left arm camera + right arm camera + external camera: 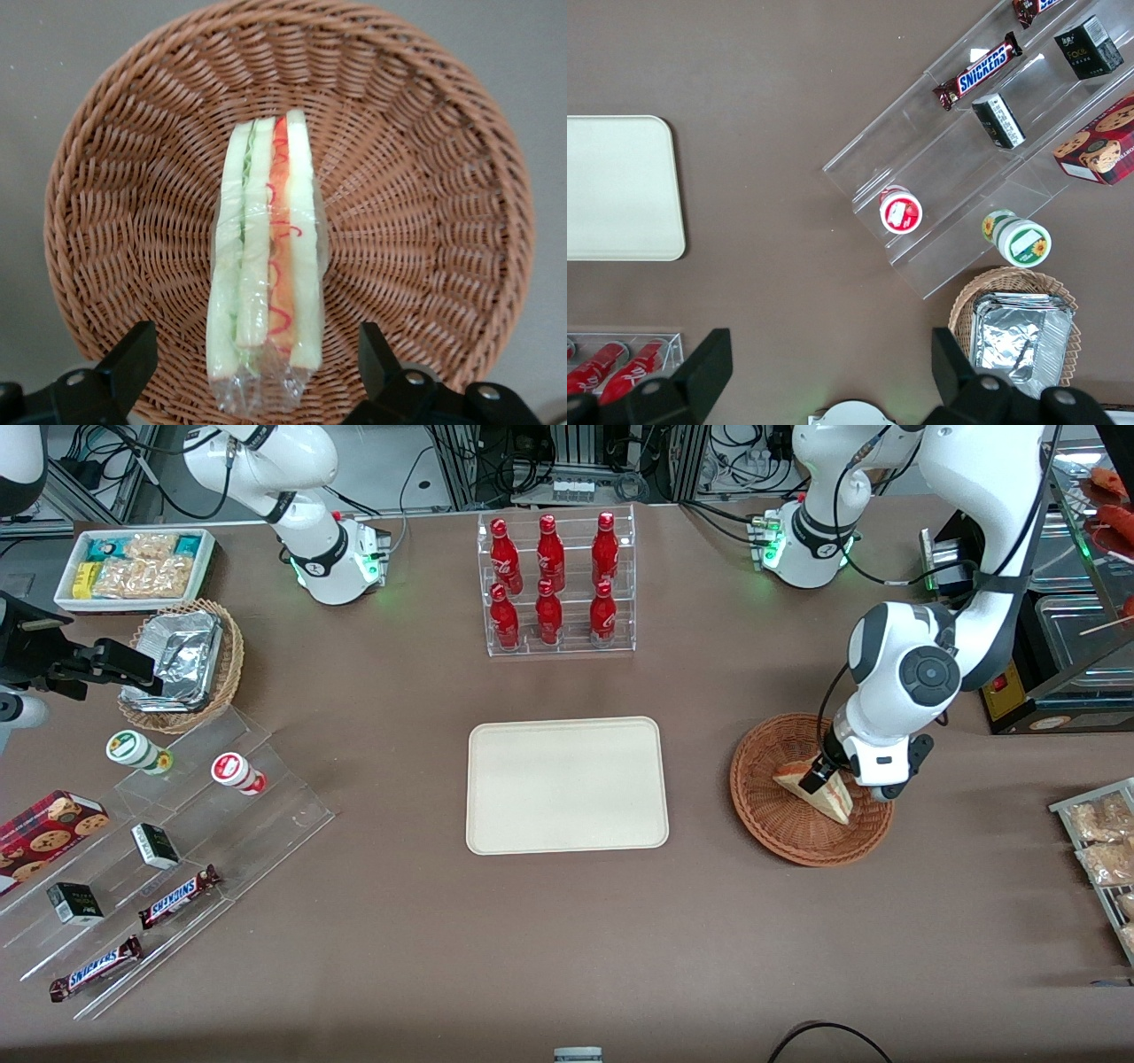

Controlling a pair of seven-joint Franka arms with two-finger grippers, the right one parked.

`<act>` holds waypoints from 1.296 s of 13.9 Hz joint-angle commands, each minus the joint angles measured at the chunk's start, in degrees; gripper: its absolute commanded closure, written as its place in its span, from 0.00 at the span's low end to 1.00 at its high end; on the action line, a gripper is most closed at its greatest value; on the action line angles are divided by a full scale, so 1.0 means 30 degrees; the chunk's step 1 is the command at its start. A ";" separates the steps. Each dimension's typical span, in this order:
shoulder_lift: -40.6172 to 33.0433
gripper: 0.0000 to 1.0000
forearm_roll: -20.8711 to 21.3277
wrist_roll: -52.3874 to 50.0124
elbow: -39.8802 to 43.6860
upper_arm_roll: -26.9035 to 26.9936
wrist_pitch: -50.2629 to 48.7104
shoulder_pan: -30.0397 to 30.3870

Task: Place sandwich from basket to tray
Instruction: 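Lower the left gripper and close it on the wrapped sandwich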

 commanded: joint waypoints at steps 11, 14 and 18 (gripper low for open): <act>-0.0022 1.00 0.1064 -0.0721 0.1545 0.0002 -0.0989 -0.0178; 0.0298 1.00 0.2183 -0.0663 0.6547 -0.0320 -0.7487 -0.1026; 0.0854 1.00 0.1951 -0.0343 1.0687 -0.0408 -1.0259 -0.3308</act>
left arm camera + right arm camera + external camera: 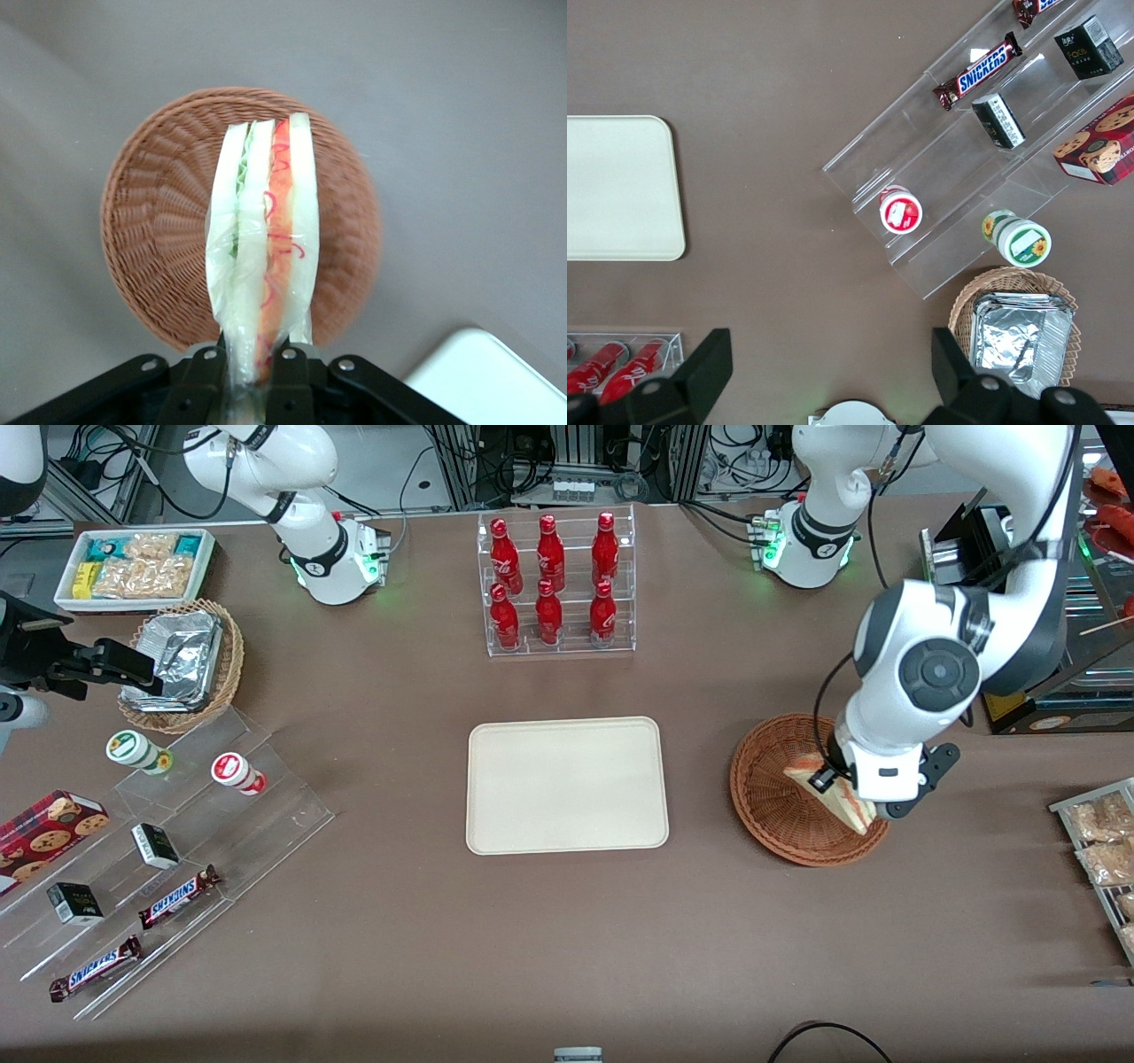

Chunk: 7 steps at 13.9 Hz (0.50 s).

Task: Place sandwich from basket to tray
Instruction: 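Lift the sandwich and carry it over the cream tray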

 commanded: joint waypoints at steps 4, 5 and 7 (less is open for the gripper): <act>0.3724 1.00 0.0173 -0.0085 0.5176 -0.0075 -0.0805 -0.5013; 0.4631 1.00 0.0231 0.0061 0.5881 -0.0075 -0.0688 -0.5746; 0.6448 1.00 0.0319 0.1198 0.7141 -0.0075 -0.0251 -0.7008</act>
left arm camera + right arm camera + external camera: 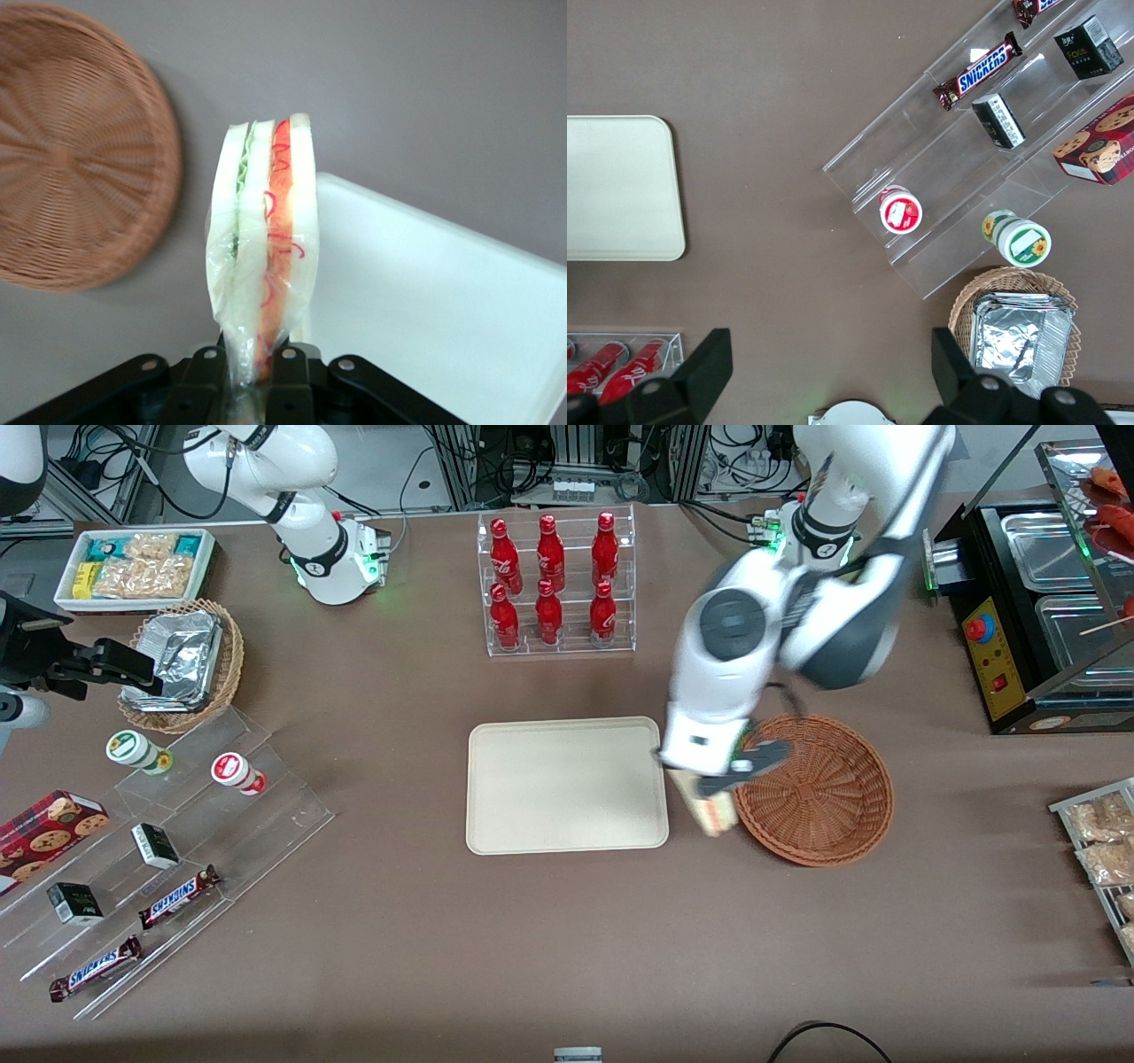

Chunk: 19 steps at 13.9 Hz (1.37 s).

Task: Place sandwich from basket to tray
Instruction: 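Lift the sandwich and carry it over the cream tray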

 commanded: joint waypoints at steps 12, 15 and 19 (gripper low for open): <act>0.6645 1.00 0.0354 0.3116 0.2771 0.0166 0.4982 -0.4489; 0.6880 1.00 0.0383 0.3116 0.2830 0.0196 0.5011 -0.4490; 0.6910 0.15 0.0383 0.3058 0.2800 0.0196 0.4982 -0.4490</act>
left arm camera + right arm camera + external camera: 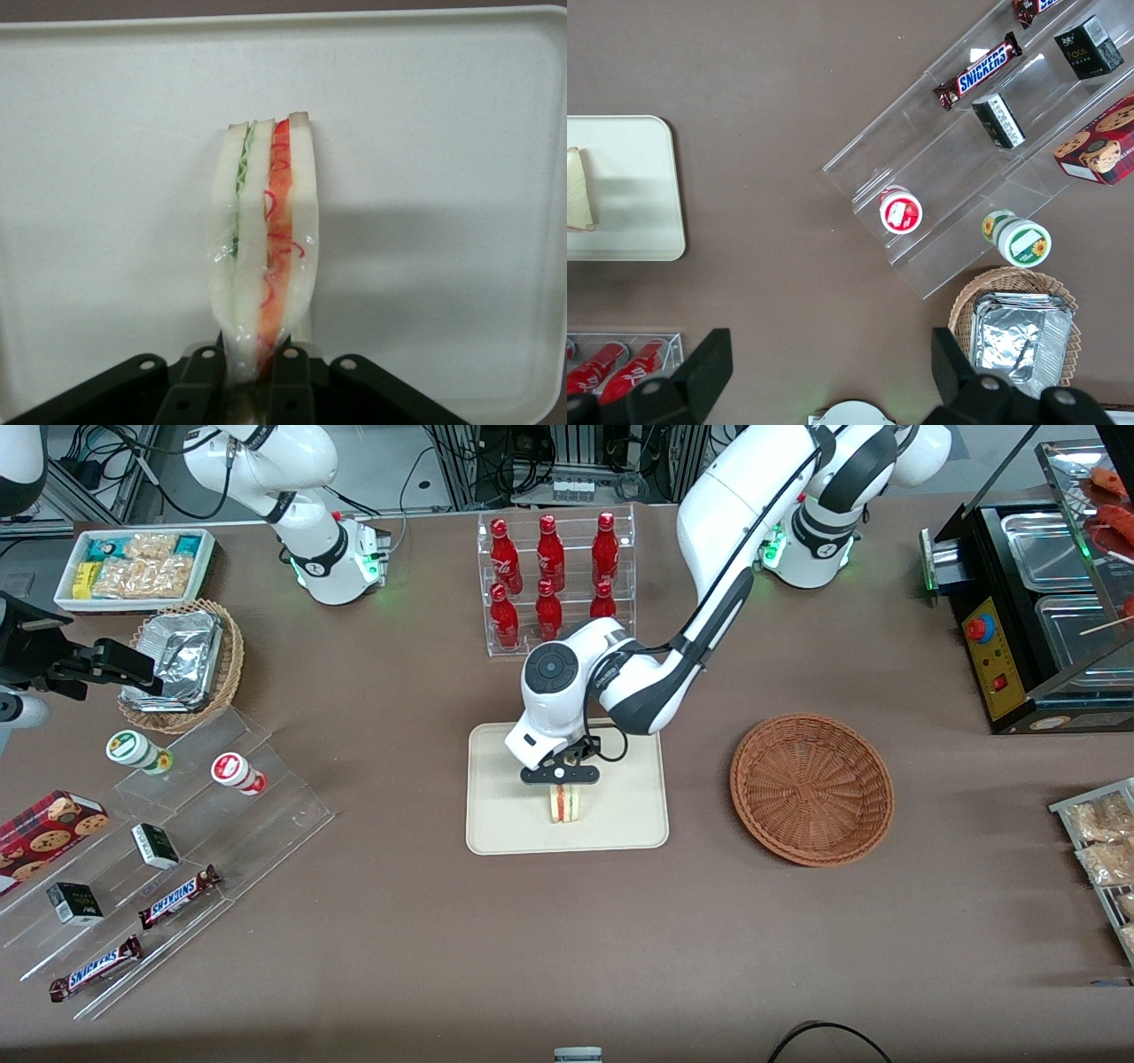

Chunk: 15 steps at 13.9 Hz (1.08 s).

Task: Place sandwich from basket to tray
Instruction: 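Lower the sandwich onto the tray and open the left gripper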

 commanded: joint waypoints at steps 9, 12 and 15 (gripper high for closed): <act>-0.3744 0.00 0.0017 0.0009 0.0519 0.0273 -0.3058 0.0441; -0.5942 0.00 0.0162 -0.2417 0.0227 0.0332 -0.5719 0.1174; -0.7876 0.00 0.0105 -0.2337 0.0079 0.0303 -0.8035 0.3192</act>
